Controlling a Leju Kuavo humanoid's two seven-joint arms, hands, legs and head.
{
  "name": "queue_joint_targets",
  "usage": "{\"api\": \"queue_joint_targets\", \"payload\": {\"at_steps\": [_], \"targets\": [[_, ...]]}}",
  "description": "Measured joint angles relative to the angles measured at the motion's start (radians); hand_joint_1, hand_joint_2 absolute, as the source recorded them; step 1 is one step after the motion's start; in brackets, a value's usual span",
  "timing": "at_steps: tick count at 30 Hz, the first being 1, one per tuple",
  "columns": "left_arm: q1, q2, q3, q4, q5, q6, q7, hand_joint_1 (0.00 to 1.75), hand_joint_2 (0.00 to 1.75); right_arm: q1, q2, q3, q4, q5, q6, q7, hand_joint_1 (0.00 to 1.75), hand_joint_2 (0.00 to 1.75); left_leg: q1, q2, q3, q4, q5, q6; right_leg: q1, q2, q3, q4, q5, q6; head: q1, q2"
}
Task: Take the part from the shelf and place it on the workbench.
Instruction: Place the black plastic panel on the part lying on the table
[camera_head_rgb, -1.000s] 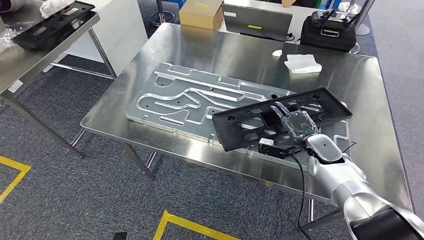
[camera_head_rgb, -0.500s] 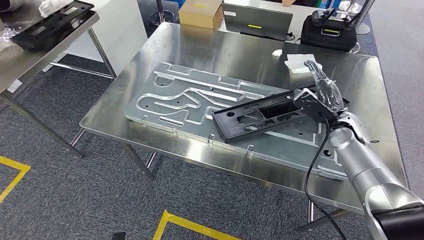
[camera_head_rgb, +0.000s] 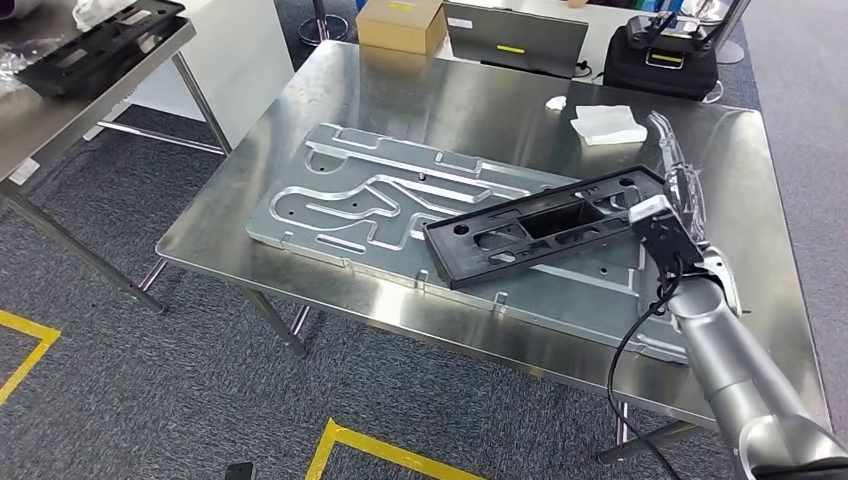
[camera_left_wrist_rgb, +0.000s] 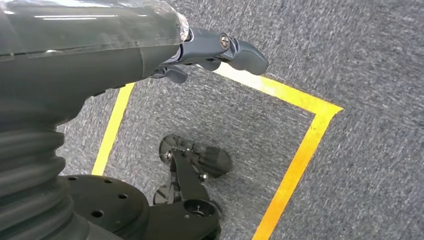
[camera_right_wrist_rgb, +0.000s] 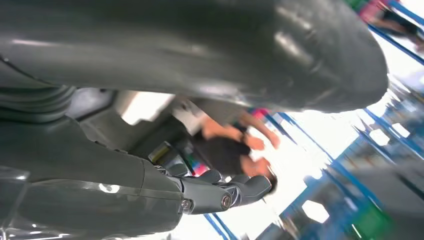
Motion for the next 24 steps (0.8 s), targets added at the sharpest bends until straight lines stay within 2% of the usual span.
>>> {"api": "queue_joint_targets", "payload": {"at_steps": [4, 7, 12, 18, 24], "targets": [[-0.002, -0.002, 0.004, 0.0, 0.018, 0.0, -0.032, 0.0, 0.0, 0.161, -0.011, -0.027, -0.238, 0.007, -0.123, -0.049, 0.0, 0.0, 0.0, 0.0, 0.0, 0.0, -0.002, 0.0, 0.0, 0.0, 0.0, 0.0, -0.002, 0.0, 0.0, 0.0], [-0.004, -0.004, 0.006, 0.0, 0.019, 0.0, -0.054, 0.0, 0.0, 0.275, -0.024, -0.029, -0.405, 0.038, -0.202, -0.059, 0.0, 0.0, 0.0, 0.0, 0.001, -0.001, -0.004, 0.0, 0.0, 0.0, 0.001, 0.0, -0.003, 0.0, 0.0, 0.0], [-0.013, -0.004, 0.008, 0.0, 0.03, -0.002, -0.086, 0.0, 0.0, 0.41, -0.053, -0.024, -0.582, 0.074, -0.235, -0.024, 0.0, 0.0, 0.0, 0.0, 0.002, -0.001, -0.004, 0.0, 0.0, 0.0, 0.003, 0.0, -0.004, 0.0, 0.0, 0.0], [-0.02, -0.004, 0.01, 0.0, 0.032, -0.026, -0.092, 0.0, 0.0, 0.49, -0.058, -0.024, -0.639, 0.082, -0.234, -0.004, 0.0, 0.0, -0.001, 0.0, 0.006, 0.0, -0.005, 0.0, -0.001, 0.0, 0.007, -0.001, -0.004, 0.0, 0.0, 0.0], [-0.019, -0.002, 0.01, 0.0, 0.035, -0.035, -0.09, 0.0, 0.0, 0.541, -0.058, -0.049, -0.671, 0.091, -0.233, -0.017, 0.0, 0.0, -0.001, 0.0, 0.007, 0.003, -0.007, 0.004, -0.004, 0.0, 0.009, -0.001, -0.004, 0.0, 0.0, 0.0]]}}
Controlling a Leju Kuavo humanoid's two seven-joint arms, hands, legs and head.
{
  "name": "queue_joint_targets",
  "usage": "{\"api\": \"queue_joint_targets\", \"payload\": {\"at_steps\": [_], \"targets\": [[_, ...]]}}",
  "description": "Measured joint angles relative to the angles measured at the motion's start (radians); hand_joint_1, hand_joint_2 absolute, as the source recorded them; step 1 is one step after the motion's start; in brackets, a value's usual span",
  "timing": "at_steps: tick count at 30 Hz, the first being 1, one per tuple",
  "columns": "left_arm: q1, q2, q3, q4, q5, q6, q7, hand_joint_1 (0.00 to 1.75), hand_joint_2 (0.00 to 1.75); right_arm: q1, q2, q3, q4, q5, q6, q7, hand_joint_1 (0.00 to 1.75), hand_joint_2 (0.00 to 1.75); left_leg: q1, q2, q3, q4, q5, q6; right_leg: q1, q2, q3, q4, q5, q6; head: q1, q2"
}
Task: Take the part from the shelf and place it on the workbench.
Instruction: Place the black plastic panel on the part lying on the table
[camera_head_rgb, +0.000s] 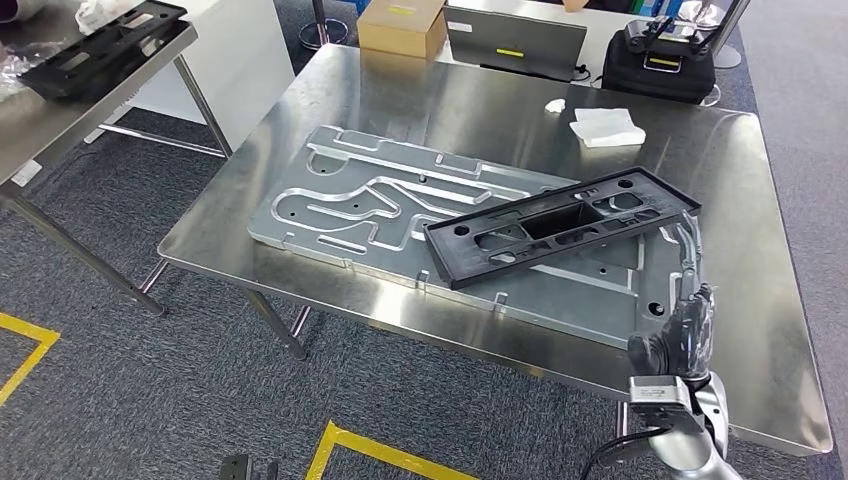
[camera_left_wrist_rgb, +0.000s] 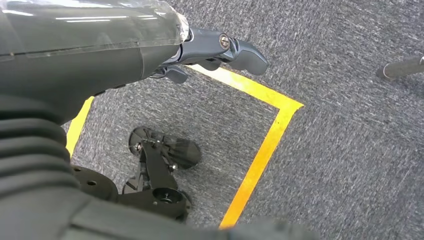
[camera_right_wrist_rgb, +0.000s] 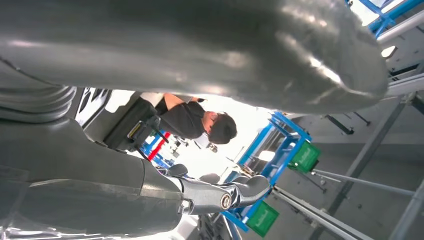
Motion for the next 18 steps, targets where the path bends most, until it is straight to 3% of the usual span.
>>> {"api": "queue_joint_targets", "payload": {"at_steps": [5, 8, 10, 11, 13, 14, 15, 16, 18], "targets": [[0.003, 0.003, 0.0, 0.0, 0.0, -0.002, 0.006, 0.0, 0.0, 0.067, -0.002, -0.021, -0.043, 0.014, -0.007, 0.002, 0.0, 0.0, -0.001, 0.0, 0.0, 0.008, -0.006, 0.008, -0.001, 0.0, 0.004, 0.0, -0.002, 0.005, 0.0, 0.0], [0.005, 0.003, 0.0, 0.0, -0.001, -0.002, 0.007, 0.0, 0.0, 0.096, -0.006, -0.036, -0.056, 0.014, -0.01, 0.005, 0.0, 0.0, -0.002, 0.001, 0.003, 0.006, -0.004, 0.017, -0.002, 0.0, 0.009, -0.004, 0.002, 0.014, 0.0, 0.0], [0.005, 0.001, 0.0, 0.0, -0.002, -0.005, 0.006, 0.0, 0.0, 0.111, -0.01, -0.048, -0.064, 0.014, -0.013, 0.008, 0.0, 0.0, 0.004, 0.005, 0.012, -0.012, 0.009, 0.026, -0.001, -0.001, 0.008, 0.01, -0.014, 0.022, 0.0, 0.0], [0.005, 0.0, 0.0, 0.0, -0.003, -0.007, 0.006, 0.0, 0.0, 0.117, -0.012, -0.055, -0.067, 0.014, -0.015, 0.009, 0.0, 0.0, 0.007, 0.007, 0.016, -0.021, 0.015, 0.03, 0.0, -0.002, -0.004, 0.041, -0.038, 0.025, 0.0, 0.0], [0.005, -0.001, 0.0, 0.0, -0.004, -0.011, 0.007, 0.0, 0.0, 0.133, -0.015, -0.068, -0.07, 0.017, -0.018, 0.013, 0.0, 0.0, 0.01, 0.011, 0.018, -0.027, 0.019, 0.033, -0.004, -0.003, -0.053, 0.157, -0.105, 0.032, 0.0, 0.0], [0.005, -0.001, 0.0, 0.0, -0.004, -0.013, 0.008, 0.0, 0.0, 0.144, -0.015, -0.073, -0.072, 0.02, -0.018, 0.016, 0.0, 0.0, 0.01, 0.011, 0.017, -0.026, 0.02, 0.033, -0.008, -0.004, -0.078, 0.217, -0.129, 0.036, 0.0, 0.0], [0.005, -0.002, 0.0, 0.0, -0.005, -0.014, 0.009, 0.0, 0.0, 0.155, -0.015, -0.078, -0.076, 0.027, -0.019, 0.02, 0.0, 0.0, 0.011, 0.011, 0.016, -0.024, 0.02, 0.032, -0.012, -0.004, -0.091, 0.252, -0.136, 0.041, 0.0, 0.0], [0.004, -0.003, 0.0, 0.0, -0.005, -0.015, 0.01, 0.0, 0.0, 0.166, -0.015, -0.083, -0.081, 0.035, -0.019, 0.024, 0.0, 0.0, 0.013, 0.012, 0.014, -0.021, 0.019, 0.029, -0.017, -0.005, -0.087, 0.252, -0.124, 0.046, 0.0, 0.0], [0.003, -0.004, 0.0, 0.0, -0.006, -0.017, 0.014, 0.0, 0.0, 0.18, -0.015, -0.09, -0.097, 0.056, -0.018, 0.03, 0.0, 0.0, 0.018, 0.012, 0.01, -0.01, 0.015, 0.019, -0.027, -0.011, -0.026, 0.146, -0.066, 0.057, 0.0, 0.0]]}}
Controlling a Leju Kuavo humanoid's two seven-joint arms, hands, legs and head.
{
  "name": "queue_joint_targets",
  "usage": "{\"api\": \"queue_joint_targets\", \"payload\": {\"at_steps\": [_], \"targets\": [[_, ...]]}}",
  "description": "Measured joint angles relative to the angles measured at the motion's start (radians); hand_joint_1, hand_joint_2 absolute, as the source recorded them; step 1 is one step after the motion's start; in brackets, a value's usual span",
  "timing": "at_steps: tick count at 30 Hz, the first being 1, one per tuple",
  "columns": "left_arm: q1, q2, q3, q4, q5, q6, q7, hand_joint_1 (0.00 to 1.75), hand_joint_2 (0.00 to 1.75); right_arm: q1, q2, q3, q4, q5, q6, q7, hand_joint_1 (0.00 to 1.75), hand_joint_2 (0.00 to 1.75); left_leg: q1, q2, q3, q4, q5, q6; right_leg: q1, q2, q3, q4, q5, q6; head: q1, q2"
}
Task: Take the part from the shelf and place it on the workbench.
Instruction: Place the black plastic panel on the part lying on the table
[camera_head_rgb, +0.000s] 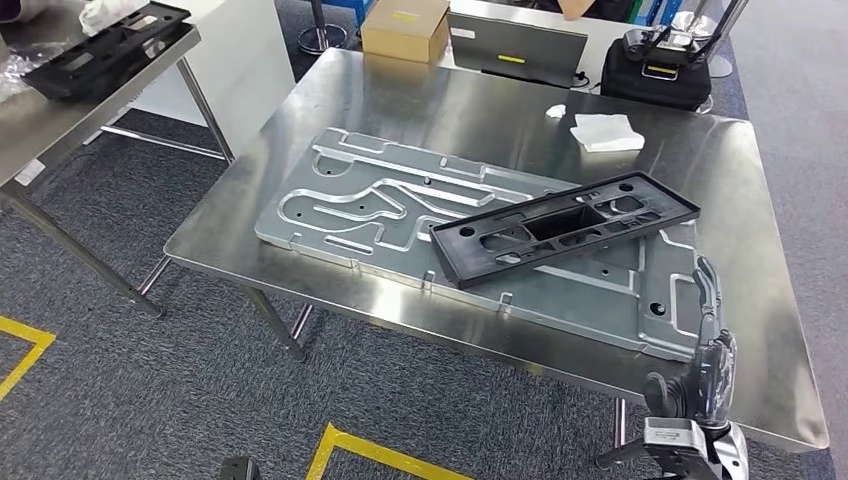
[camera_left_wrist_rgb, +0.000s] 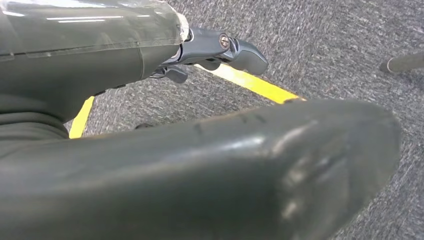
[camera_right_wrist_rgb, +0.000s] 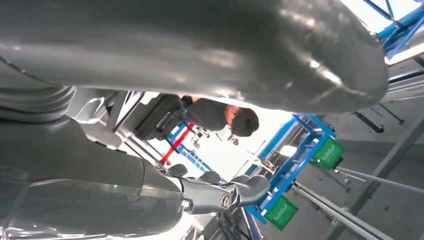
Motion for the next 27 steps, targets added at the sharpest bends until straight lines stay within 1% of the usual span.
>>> {"api": "queue_joint_targets", "payload": {"at_steps": [1, 2, 3, 4, 6, 7, 8, 9, 10, 11, 12, 13, 14, 15, 16, 17, 18, 19, 20, 21, 22, 23, 24, 25, 26, 27], "targets": [[-0.001, 0.0, 0.0, 0.0, 0.0, 0.0, 0.002, 0.0, 0.0, 0.005, 0.0, -0.002, -0.009, 0.01, 0.0, 0.003, 0.0, 0.0, 0.001, -0.001, -0.004, 0.007, -0.003, -0.008, -0.001, -0.001, 0.035, -0.059, 0.02, 0.003, 0.0, 0.0], [-0.002, 0.0, 0.0, 0.0, 0.0, 0.0, 0.003, 0.0, 0.0, 0.011, 0.001, -0.004, -0.018, 0.019, 0.001, 0.005, 0.0, 0.0, 0.001, -0.001, -0.007, 0.014, -0.005, -0.016, -0.001, -0.001, 0.058, -0.099, 0.033, -0.001, 0.0, 0.0], [-0.002, 0.0, 0.0, 0.0, 0.0, 0.0, 0.004, 0.0, 0.0, 0.017, 0.001, -0.006, -0.027, 0.027, 0.002, 0.008, 0.0, 0.0, -0.002, -0.002, -0.009, 0.019, -0.007, -0.024, 0.0, 0.001, 0.068, -0.12, 0.033, -0.008, 0.0, 0.0], [-0.002, 0.001, 0.0, 0.0, 0.0, 0.0, 0.005, 0.0, 0.0, 0.023, 0.002, -0.008, -0.035, 0.033, 0.003, 0.01, 0.0, 0.0, -0.004, -0.002, -0.011, 0.021, -0.006, -0.032, 0.003, 0.004, 0.065, -0.119, 0.029, -0.02, 0.0, 0.0], [-0.002, 0.0, 0.0, 0.0, 0.0, 0.0, 0.005, 0.0, 0.0, 0.032, 0.002, -0.011, -0.05, 0.041, 0.004, 0.013, 0.0, 0.0, -0.003, -0.002, -0.015, 0.025, -0.006, -0.046, 0.003, 0.006, 0.055, -0.12, 0.03, -0.042, 0.0, 0.0], [-0.002, 0.0, 0.0, 0.0, 0.0, 0.0, 0.005, 0.0, 0.0, 0.034, 0.003, -0.012, -0.055, 0.044, 0.005, 0.014, 0.0, 0.0, -0.001, -0.002, -0.021, 0.038, -0.02, -0.05, 0.004, 0.006, 0.05, -0.12, 0.035, -0.051, 0.0, 0.0], [-0.003, 0.0, 0.0, 0.0, -0.001, 0.0, 0.006, 0.0, 0.0, 0.035, 0.003, -0.013, -0.06, 0.047, 0.006, 0.015, 0.0, 0.0, 0.001, -0.002, -0.034, 0.069, -0.049, -0.052, 0.005, 0.006, 0.044, -0.121, 0.041, -0.06, 0.0, 0.0], [-0.003, 0.0, -0.001, 0.0, -0.002, 0.0, 0.006, 0.0, 0.0, 0.037, 0.003, -0.016, -0.065, 0.05, 0.007, 0.016, 0.0, 0.0, 0.001, -0.003, -0.054, 0.121, -0.09, -0.052, 0.008, 0.005, 0.038, -0.122, 0.046, -0.068, 0.0, 0.0], [-0.004, 0.0, -0.002, 0.0, -0.004, -0.001, 0.008, 0.0, 0.0, 0.04, 0.003, -0.019, -0.069, 0.052, 0.008, 0.016, 0.0, 0.0, 0.0, -0.003, -0.077, 0.186, -0.135, -0.05, 0.012, 0.005, 0.03, -0.122, 0.051, -0.074, 0.0, 0.0], [-0.004, 0.0, -0.003, 0.0, -0.006, -0.001, 0.009, 0.0, 0.0, 0.044, 0.003, -0.023, -0.073, 0.054, 0.008, 0.017, 0.0, 0.0, -0.002, -0.003, -0.096, 0.25, -0.171, -0.048, 0.018, 0.005, 0.023, -0.121, 0.057, -0.079, 0.0, 0.0], [-0.005, 0.0, -0.004, 0.0, -0.01, -0.002, 0.011, 0.0, 0.0, 0.049, 0.003, -0.026, -0.076, 0.054, 0.008, 0.019, 0.0, 0.0, -0.004, -0.003, -0.105, 0.293, -0.19, -0.044, 0.025, 0.004, 0.015, -0.121, 0.062, -0.083, 0.0, 0.0], [-0.005, 0.0, -0.005, 0.0, -0.013, -0.002, 0.013, 0.0, 0.0, 0.053, 0.003, -0.03, -0.078, 0.054, 0.008, 0.02, 0.0, 0.0, -0.006, -0.003, -0.097, 0.302, -0.19, -0.038, 0.031, 0.005, 0.008, -0.121, 0.068, -0.085, 0.0, 0.0], [-0.006, 0.0, -0.006, 0.0, -0.016, -0.003, 0.014, 0.0, 0.0, 0.057, 0.003, -0.033, -0.081, 0.054, 0.009, 0.021, 0.0, 0.0, -0.011, -0.003, -0.07, 0.272, -0.173, -0.029, 0.038, 0.006, 0.001, -0.12, 0.074, -0.087, 0.0, 0.0], [-0.008, 0.0, -0.006, 0.0, -0.018, -0.003, 0.015, 0.0, 0.0, 0.059, 0.003, -0.037, -0.084, 0.054, 0.009, 0.022, 0.0, 0.0, -0.018, -0.004, -0.026, 0.209, -0.147, -0.015, 0.043, 0.007, -0.005, -0.12, 0.08, -0.089, 0.0, 0.0], [-0.011, 0.002, -0.007, 0.0, -0.018, -0.003, 0.015, 0.0, 0.0, 0.061, 0.003, -0.041, -0.088, 0.054, 0.01, 0.023, 0.0, 0.0, -0.025, -0.004, 0.02, 0.134, -0.129, 0.001, 0.047, 0.008, -0.01, -0.12, 0.087, -0.088, 0.0, 0.0], [-0.014, 0.003, -0.007, 0.0, -0.018, -0.003, 0.016, 0.0, 0.0, 0.062, 0.003, -0.046, -0.091, 0.054, 0.011, 0.024, 0.0, 0.0, -0.032, -0.004, 0.057, 0.073, -0.112, 0.012, 0.049, 0.008, -0.014, -0.121, 0.093, -0.086, 0.0, 0.0], [-0.016, 0.003, -0.008, 0.0, -0.018, -0.003, 0.017, 0.0, 0.0, 0.063, 0.003, -0.05, -0.094, 0.054, 0.012, 0.025, 0.0, 0.0, -0.038, -0.003, 0.078, 0.033, -0.103, 0.018, 0.048, 0.007, -0.016, -0.121, 0.099, -0.082, 0.0, 0.0], [-0.018, 0.004, -0.009, 0.0, -0.018, -0.003, 0.018, 0.0, 0.0, 0.064, 0.003, -0.053, -0.097, 0.054, 0.013, 0.026, 0.0, 0.0, -0.043, -0.002, 0.084, 0.017, -0.1, 0.021, 0.046, 0.006, -0.017, -0.123, 0.106, -0.077, 0.0, 0.0], [-0.018, 0.003, -0.01, 0.0, -0.018, -0.003, 0.019, 0.0, 0.0, 0.066, 0.003, -0.056, -0.1, 0.054, 0.013, 0.026, 0.0, 0.0, -0.046, -0.002, 0.081, 0.014, -0.089, 0.02, 0.043, 0.005, -0.016, -0.126, 0.113, -0.07, 0.0, 0.0], [-0.018, 0.0, -0.011, 0.0, -0.018, -0.002, 0.019, 0.0, 0.0, 0.069, 0.002, -0.059, -0.106, 0.054, 0.014, 0.026, 0.0, 0.0, -0.044, -0.001, 0.079, 0.004, -0.08, 0.023, 0.041, 0.005, -0.018, -0.127, 0.118, -0.064, 0.0, 0.0], [-0.018, -0.001, -0.011, 0.0, -0.018, -0.002, 0.019, 0.0, 0.0, 0.072, 0.002, -0.063, -0.112, 0.054, 0.014, 0.026, 0.0, 0.0, -0.042, 0.0, 0.077, -0.006, -0.067, 0.026, 0.04, 0.005, -0.021, -0.124, 0.112, -0.057, 0.0, 0.0], [-0.018, -0.002, -0.011, 0.0, -0.018, -0.002, 0.02, 0.0, 0.0, 0.075, 0.0, -0.069, -0.119, 0.055, 0.014, 0.026, 0.0, 0.0, -0.038, 0.002, 0.073, -0.015, -0.053, 0.032, 0.04, 0.005, -0.029, -0.108, 0.09, -0.051, 0.0, 0.0], [-0.018, -0.004, -0.012, 0.0, -0.018, -0.002, 0.02, 0.0, 0.0, 0.077, -0.001, -0.074, -0.125, 0.056, 0.014, 0.026, 0.0, 0.0, -0.035, 0.004, 0.066, -0.022, -0.039, 0.035, 0.038, 0.005, -0.041, -0.073, 0.051, -0.045, 0.0, 0.0], [-0.018, -0.004, -0.012, 0.0, -0.018, -0.002, 0.02, 0.0, 0.0, 0.081, -0.002, -0.077, -0.13, 0.057, 0.014, 0.027, 0.0, 0.0, -0.035, 0.005, 0.055, -0.023, -0.029, 0.037, 0.035, 0.005, -0.057, -0.021, 0.002, -0.038, 0.0, 0.0], [-0.018, -0.005, -0.012, 0.0, -0.018, -0.001, 0.02, 0.0, 0.0, 0.085, -0.002, -0.08, -0.134, 0.059, 0.015, 0.027, 0.0, 0.0, -0.035, 0.006, 0.042, -0.022, -0.019, 0.039, 0.03, 0.005, -0.073, 0.04, -0.041, -0.032, 0.0, 0.0], [-0.018, -0.006, -0.012, 0.0, -0.018, -0.001, 0.02, 0.0, 0.0, 0.09, -0.002, -0.082, -0.138, 0.062, 0.015, 0.028, 0.0, 0.0, -0.034, 0.006, 0.029, -0.02, -0.011, 0.036, 0.025, 0.005, -0.081, 0.093, -0.065, -0.026, 0.0, 0.0]]}}
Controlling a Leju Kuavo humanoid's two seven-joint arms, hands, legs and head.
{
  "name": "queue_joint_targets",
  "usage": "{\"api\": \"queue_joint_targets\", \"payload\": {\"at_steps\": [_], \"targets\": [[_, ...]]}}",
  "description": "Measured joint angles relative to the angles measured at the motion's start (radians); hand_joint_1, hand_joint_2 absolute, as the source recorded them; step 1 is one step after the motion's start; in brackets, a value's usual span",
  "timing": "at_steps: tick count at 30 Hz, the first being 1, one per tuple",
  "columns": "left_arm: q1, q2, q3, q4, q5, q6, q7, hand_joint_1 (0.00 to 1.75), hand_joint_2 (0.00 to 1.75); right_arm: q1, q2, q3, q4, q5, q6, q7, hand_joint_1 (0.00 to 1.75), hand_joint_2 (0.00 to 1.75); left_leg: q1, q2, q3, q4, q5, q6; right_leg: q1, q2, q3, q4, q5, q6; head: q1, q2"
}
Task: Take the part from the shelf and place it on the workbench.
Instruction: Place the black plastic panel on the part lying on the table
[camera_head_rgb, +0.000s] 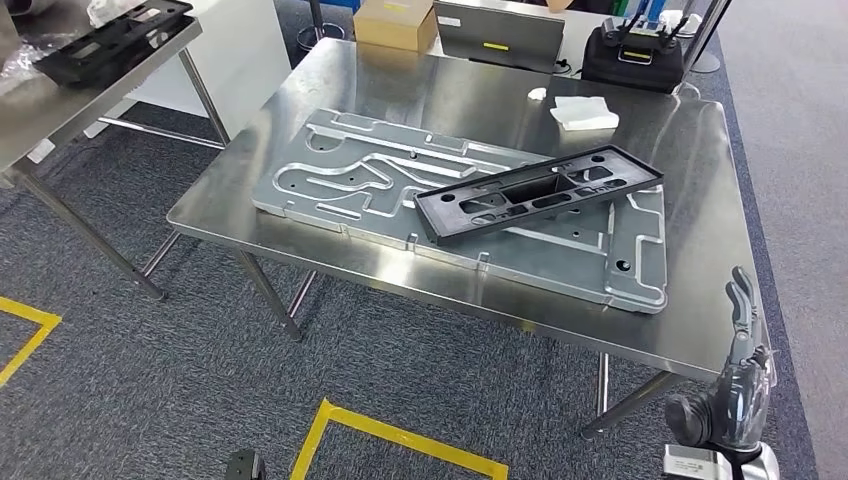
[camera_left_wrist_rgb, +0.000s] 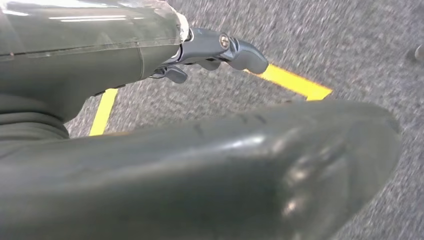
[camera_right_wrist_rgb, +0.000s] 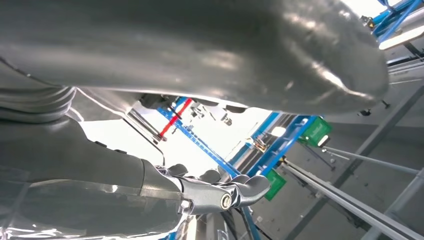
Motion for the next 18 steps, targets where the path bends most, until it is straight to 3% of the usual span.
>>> {"api": "queue_joint_targets", "payload": {"at_steps": [1, 2, 3, 5, 7, 9, 11, 13, 15, 16, 17, 18], "targets": [[0.0, -0.001, 0.0, 0.0, 0.0, 0.0, 0.0, 0.0, 0.0, 0.005, 0.0, -0.002, -0.003, 0.002, 0.001, 0.001, 0.0, 0.0, 0.001, 0.0, -0.013, 0.004, 0.007, -0.003, -0.004, 0.0, 0.004, 0.028, -0.002, 0.005, 0.0, 0.0], [0.0, -0.002, 0.0, 0.0, 0.0, 0.0, 0.0, 0.0, 0.0, 0.008, 0.0, -0.003, -0.006, 0.005, 0.001, 0.002, 0.0, 0.0, 0.004, 0.001, -0.027, 0.009, 0.014, -0.007, -0.008, -0.001, 0.025, 0.02, 0.015, 0.01, 0.0, 0.0], [0.0, -0.003, 0.0, 0.0, 0.0, -0.001, 0.0, 0.0, 0.0, 0.01, 0.0, -0.005, -0.009, 0.006, 0.002, 0.003, 0.0, 0.0, 0.007, 0.001, -0.04, 0.016, 0.018, -0.012, -0.011, -0.002, 0.066, -0.025, 0.04, 0.015, 0.0, 0.0], [-0.001, -0.004, 0.0, 0.0, 0.0, -0.001, 0.0, 0.0, 0.0, 0.011, 0.0, -0.009, -0.015, 0.01, 0.004, 0.004, 0.0, 0.0, 0.01, 0.001, -0.064, 0.036, 0.024, -0.022, -0.013, -0.004, 0.159, -0.158, 0.059, 0.017, 0.0, 0.0], [-0.002, -0.005, 0.0, -0.001, 0.0, -0.001, -0.001, 0.0, 0.0, 0.012, 0.0, -0.013, -0.019, 0.013, 0.006, 0.005, 0.0, 0.0, 0.009, 0.001, -0.077, 0.049, 0.032, -0.035, -0.008, -0.002, 0.198, -0.228, 0.051, 0.003, 0.0, 0.0], [-0.002, -0.006, 0.0, -0.001, 0.0, -0.002, -0.002, 0.0, 0.0, 0.013, 0.0, -0.016, -0.02, 0.016, 0.009, 0.007, 0.0, 0.0, 0.008, 0.0, -0.081, 0.05, 0.042, -0.049, -0.005, 0.0, 0.191, -0.231, 0.058, -0.018, 0.0, 0.0], [-0.001, -0.006, 0.0, -0.001, 0.0, -0.003, -0.001, 0.0, 0.0, 0.011, 0.0, -0.017, -0.02, 0.018, 0.012, 0.011, 0.0, 0.0, 0.012, -0.004, -0.095, 0.073, 0.017, -0.061, -0.007, -0.003, 0.179, -0.234, 0.073, -0.038, 0.0, 0.0], [-0.001, -0.006, 0.0, -0.001, -0.002, -0.003, 0.001, 0.0, 0.0, 0.008, 0.0, -0.018, -0.02, 0.019, 0.016, 0.016, 0.0, 0.0, 0.015, -0.007, -0.127, 0.165, -0.068, -0.068, -0.006, -0.005, 0.159, -0.235, 0.092, -0.051, 0.0, 0.0], [-0.001, -0.007, -0.001, -0.001, -0.006, -0.004, 0.003, 0.0, 0.0, 0.009, 0.0, -0.021, -0.02, 0.019, 0.019, 0.021, 0.0, 0.0, 0.015, -0.007, -0.158, 0.288, -0.145, -0.071, -0.002, -0.005, 0.131, -0.233, 0.112, -0.056, 0.0, 0.0], [-0.001, -0.007, -0.001, -0.001, -0.009, -0.005, 0.003, 0.0, 0.0, 0.01, 0.0, -0.024, -0.019, 0.019, 0.02, 0.023, 0.0, 0.0, 0.015, -0.007, -0.157, 0.323, -0.155, -0.071, 0.0, -0.005, 0.116, -0.232, 0.122, -0.056, 0.0, 0.0], [-0.001, -0.007, -0.002, -0.001, -0.013, -0.006, 0.003, 0.0, 0.0, 0.012, 0.0, -0.027, -0.019, 0.019, 0.02, 0.023, 0.0, 0.0, 0.015, -0.008, -0.14, 0.324, -0.144, -0.069, 0.002, -0.005, 0.102, -0.23, 0.132, -0.055, 0.0, 0.0], [-0.002, -0.007, -0.003, -0.001, -0.016, -0.007, 0.004, 0.0, 0.0, 0.015, 0.0, -0.031, -0.019, 0.019, 0.019, 0.023, 0.0, 0.0, 0.014, -0.008, -0.104, 0.287, -0.118, -0.064, 0.004, -0.005, 0.089, -0.229, 0.141, -0.054, 0.0, 0.0]]}}
